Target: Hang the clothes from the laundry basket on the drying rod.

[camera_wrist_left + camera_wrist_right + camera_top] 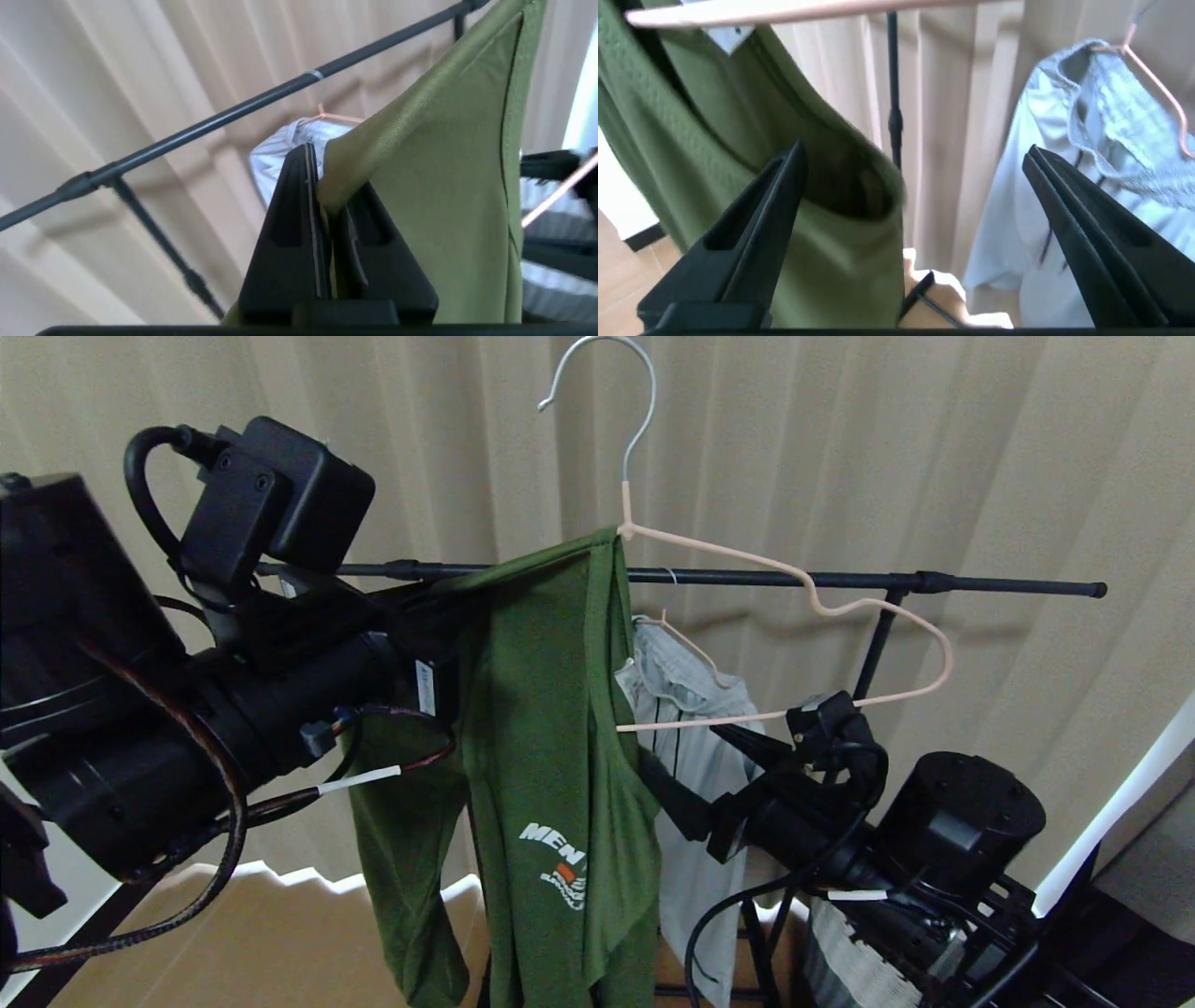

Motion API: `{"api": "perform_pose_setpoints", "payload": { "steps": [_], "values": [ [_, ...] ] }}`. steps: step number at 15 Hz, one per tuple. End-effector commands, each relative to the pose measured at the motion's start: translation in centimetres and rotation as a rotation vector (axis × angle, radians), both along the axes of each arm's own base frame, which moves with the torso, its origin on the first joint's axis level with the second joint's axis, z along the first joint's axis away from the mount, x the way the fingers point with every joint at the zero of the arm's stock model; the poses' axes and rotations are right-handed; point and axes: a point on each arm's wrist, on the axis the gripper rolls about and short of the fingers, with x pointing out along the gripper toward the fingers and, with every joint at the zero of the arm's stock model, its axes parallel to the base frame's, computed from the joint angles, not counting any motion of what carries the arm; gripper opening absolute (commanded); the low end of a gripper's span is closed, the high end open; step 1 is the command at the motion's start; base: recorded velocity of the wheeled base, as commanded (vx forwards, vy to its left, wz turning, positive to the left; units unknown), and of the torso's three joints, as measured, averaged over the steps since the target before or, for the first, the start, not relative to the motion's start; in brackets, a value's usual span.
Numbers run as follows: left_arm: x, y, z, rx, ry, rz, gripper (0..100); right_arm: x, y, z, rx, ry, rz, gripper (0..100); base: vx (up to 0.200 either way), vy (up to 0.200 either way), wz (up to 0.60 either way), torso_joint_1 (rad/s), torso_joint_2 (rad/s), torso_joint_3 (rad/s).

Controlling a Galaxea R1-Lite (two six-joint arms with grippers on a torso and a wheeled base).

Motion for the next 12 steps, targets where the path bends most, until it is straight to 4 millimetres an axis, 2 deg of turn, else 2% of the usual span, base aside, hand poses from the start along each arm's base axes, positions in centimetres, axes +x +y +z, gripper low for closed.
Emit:
{"api": "perform_pose_setpoints", "payload": {
  "steps": [1, 12],
  "values": [
    [-0.5, -0.4, 0.2, -0.023, 0.003, -0.028, 0, 0.1, 0.3, 0.5, 0.017, -0.022, 0.004, 100, 0.0, 0.0, 0.0, 0.0, 0.0, 0.0],
    [-0.8, 0.2, 1.6, -0.051, -0.04, -0.016, 0, -1.6, -1.3, -1.9, -0.076, 0.072, -0.003, 100, 0.0, 0.0, 0.0, 0.0, 0.0, 0.0]
  ]
}}
